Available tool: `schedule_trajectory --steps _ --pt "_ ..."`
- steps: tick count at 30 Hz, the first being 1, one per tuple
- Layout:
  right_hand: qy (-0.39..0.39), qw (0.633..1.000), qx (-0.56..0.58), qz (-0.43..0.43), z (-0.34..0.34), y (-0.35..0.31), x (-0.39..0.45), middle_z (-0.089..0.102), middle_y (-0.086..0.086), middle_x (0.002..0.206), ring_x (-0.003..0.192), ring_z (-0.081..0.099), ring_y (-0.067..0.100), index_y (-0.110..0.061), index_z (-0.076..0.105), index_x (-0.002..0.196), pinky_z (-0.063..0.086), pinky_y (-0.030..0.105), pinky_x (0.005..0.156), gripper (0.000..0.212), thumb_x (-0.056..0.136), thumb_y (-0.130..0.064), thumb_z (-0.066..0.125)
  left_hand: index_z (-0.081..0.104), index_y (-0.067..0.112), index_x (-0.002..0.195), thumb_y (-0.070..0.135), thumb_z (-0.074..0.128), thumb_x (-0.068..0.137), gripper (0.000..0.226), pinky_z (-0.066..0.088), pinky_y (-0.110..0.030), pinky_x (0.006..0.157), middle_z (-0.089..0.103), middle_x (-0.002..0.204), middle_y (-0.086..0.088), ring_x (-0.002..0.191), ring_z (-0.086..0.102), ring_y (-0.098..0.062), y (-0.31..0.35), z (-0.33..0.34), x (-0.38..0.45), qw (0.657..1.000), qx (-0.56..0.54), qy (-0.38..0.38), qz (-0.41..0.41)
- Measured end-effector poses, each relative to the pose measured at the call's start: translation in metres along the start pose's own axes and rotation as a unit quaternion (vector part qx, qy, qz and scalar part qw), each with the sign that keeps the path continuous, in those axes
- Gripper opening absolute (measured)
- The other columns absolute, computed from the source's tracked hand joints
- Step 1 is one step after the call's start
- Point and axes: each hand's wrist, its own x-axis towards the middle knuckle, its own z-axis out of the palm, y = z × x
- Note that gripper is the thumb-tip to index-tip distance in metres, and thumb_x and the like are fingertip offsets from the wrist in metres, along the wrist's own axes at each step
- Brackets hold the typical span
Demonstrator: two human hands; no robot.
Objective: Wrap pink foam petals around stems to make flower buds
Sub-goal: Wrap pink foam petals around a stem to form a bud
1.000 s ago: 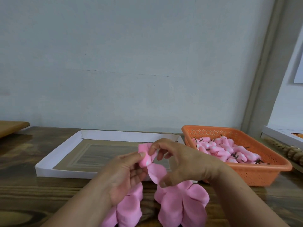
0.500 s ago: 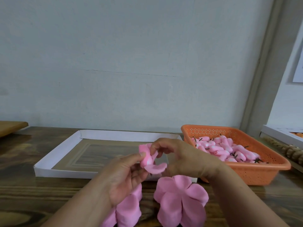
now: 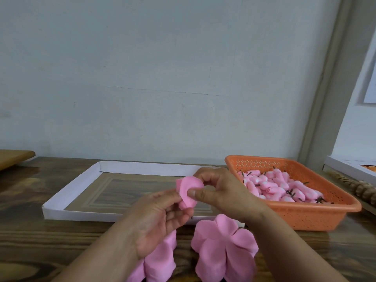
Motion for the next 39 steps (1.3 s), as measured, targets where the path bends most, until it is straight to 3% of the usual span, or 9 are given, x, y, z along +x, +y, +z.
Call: schedule_trajectory --steps 2,7,13,16,20,25,29,36,39 --pt "0.009 1.0 0.006 -0.001 0.001 -0.001 0.0 0.06 0.006 0.078 0.074 0.055 0.011 0.005 0.063 0.078 0.044 0.022 0.073 0.01 0.082 -0.002 0.068 0.077 0.002 0.075 0.013 0.075 0.049 0.029 0.055 -0.023 0.051 0.069 0.075 -0.016 0.056 0.067 -0.018 0.001 0.0 -0.002 1.0 0.012 -0.008 0.005" --pt "0.013 1.0 -0.006 0.002 0.002 -0.005 -0.001 0.058 0.002 0.074 0.069 0.051 0.007 -0.005 0.062 0.072 0.041 0.015 0.069 0.012 0.082 -0.003 0.068 0.078 0.004 0.074 0.013 0.069 0.056 0.022 0.055 -0.023 0.051 0.071 0.077 -0.018 0.056 0.068 -0.02 0.0 -0.001 -0.003 0.999 0.023 -0.024 0.022" --pt "0.032 0.999 -0.012 -0.008 0.001 -0.003 -0.001 0.059 0.008 0.075 0.071 0.053 0.014 -0.01 0.06 0.068 0.044 0.028 0.071 0.018 0.082 -0.004 0.068 0.076 0.002 0.082 0.019 0.073 0.057 0.03 0.056 -0.024 0.058 0.07 0.083 -0.017 0.064 0.068 -0.02 0.002 -0.002 -0.005 0.997 0.048 -0.045 0.045" --pt "0.033 0.999 -0.031 -0.015 0.003 0.001 0.0 0.059 0.007 0.073 0.068 0.052 0.01 -0.008 0.062 0.069 0.044 0.023 0.067 0.014 0.081 -0.008 0.07 0.072 0.001 0.095 0.019 0.074 0.056 0.043 0.055 -0.022 0.054 0.073 0.081 -0.015 0.058 0.067 -0.016 -0.001 0.0 -0.004 0.996 0.061 -0.01 0.061" --pt "0.045 0.999 0.019 -0.015 -0.001 0.006 0.0 0.058 -0.003 0.068 0.067 0.053 0.008 -0.016 0.062 0.064 0.041 0.01 0.07 0.02 0.079 -0.008 0.073 0.068 -0.001 0.099 0.013 0.068 0.067 0.035 0.055 -0.022 0.051 0.072 0.077 -0.015 0.054 0.066 -0.015 0.0 0.003 -0.004 0.997 0.045 0.012 0.069" --pt "0.046 0.996 0.079 -0.01 -0.005 0.008 0.0 0.061 0.009 0.07 0.069 0.053 0.015 -0.004 0.064 0.066 0.042 0.032 0.068 0.016 0.075 -0.017 0.062 0.067 -0.003 0.098 0.007 0.064 0.078 0.023 0.053 -0.021 0.047 0.068 0.069 -0.013 0.05 0.064 -0.015 0.001 0.004 -0.004 0.998 0.032 0.011 0.059" --pt "0.086 0.994 0.061 -0.016 0.001 0.007 0.002 0.059 0.028 0.068 0.063 0.049 0.022 -0.005 0.061 0.061 0.043 0.048 0.062 0.026 0.086 -0.012 0.066 0.068 -0.002 0.099 0.014 0.067 0.067 0.036 0.053 -0.021 0.049 0.069 0.07 -0.014 0.053 0.065 -0.017 0.001 0.005 -0.006 0.997 0.051 0.0 0.054" --pt "0.065 0.995 0.078 -0.018 0.002 0.008 0.002 0.06 0.026 0.069 0.064 0.052 0.022 0.002 0.061 0.064 0.045 0.045 0.065 0.029 0.086 -0.015 0.065 0.068 -0.004 0.098 0.016 0.068 0.062 0.041 0.054 -0.022 0.049 0.068 0.07 -0.015 0.053 0.065 -0.018 0.002 0.004 -0.008 0.998 0.049 -0.008 0.049" --pt "0.034 0.993 0.117 -0.005 -0.002 0.009 0.0 0.063 0.011 0.07 0.069 0.055 0.018 -0.007 0.065 0.065 0.044 0.034 0.068 0.01 0.073 -0.013 0.063 0.068 -0.005 0.096 0.015 0.068 0.063 0.038 0.055 -0.022 0.049 0.068 0.071 -0.016 0.052 0.064 -0.017 0.003 0.002 -0.008 0.998 0.04 -0.016 0.043"
